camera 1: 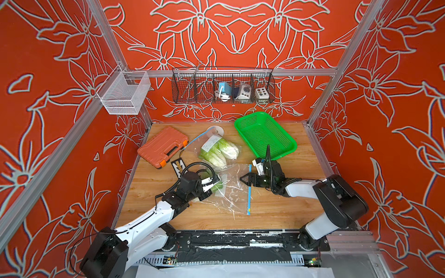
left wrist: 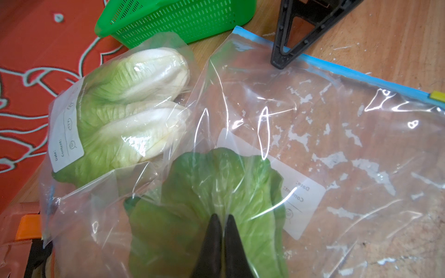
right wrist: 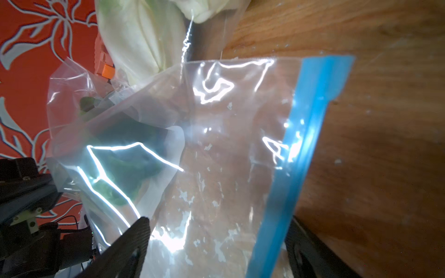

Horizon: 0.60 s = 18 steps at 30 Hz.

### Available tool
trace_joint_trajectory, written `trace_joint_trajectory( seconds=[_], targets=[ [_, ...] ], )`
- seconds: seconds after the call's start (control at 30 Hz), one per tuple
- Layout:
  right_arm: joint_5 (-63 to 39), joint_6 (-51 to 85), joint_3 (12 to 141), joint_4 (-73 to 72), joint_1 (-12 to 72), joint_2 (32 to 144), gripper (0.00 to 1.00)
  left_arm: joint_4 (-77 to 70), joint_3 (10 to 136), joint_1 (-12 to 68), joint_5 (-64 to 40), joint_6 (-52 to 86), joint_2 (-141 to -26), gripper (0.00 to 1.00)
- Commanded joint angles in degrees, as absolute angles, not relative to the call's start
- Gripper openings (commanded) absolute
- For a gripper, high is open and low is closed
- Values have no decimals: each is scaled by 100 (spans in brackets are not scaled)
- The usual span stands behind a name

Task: Open the zip-top bag and take out the chinese cabbages
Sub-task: Adjust the zipper food storage bag at the center of the board.

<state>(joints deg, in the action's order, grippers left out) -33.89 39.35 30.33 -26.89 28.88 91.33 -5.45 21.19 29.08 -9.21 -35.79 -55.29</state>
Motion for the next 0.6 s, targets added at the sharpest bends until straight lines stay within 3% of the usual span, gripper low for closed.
trace_joint_trajectory(
  seconds=[0.0,0.27,0.3,0.33,0.47,0.57],
  targets=[
    [-3761,4219,3155,-3316,2881,9306,80,-659,2069,2875,-1077,-3604,-5501,0],
    [-3801,4422,2959,-3225,2884,8600,0,-724,2067,2874,-996,-3586,-5452,0],
    [-3714,4411,2950,-3046,2883,8408,0,-770,2064,2874,-962,-3571,-5439,2],
    [-3673,4395,2965,-2916,2888,8248,0,-806,2065,2874,-939,-3561,-5412,10],
    [-3378,4590,3224,-2297,2882,7689,0,-839,2256,2878,-924,-3451,-5226,60],
    [-2760,5114,3424,-1848,2878,7327,0,-851,2486,2874,-1071,-3321,-4853,79]
  ],
)
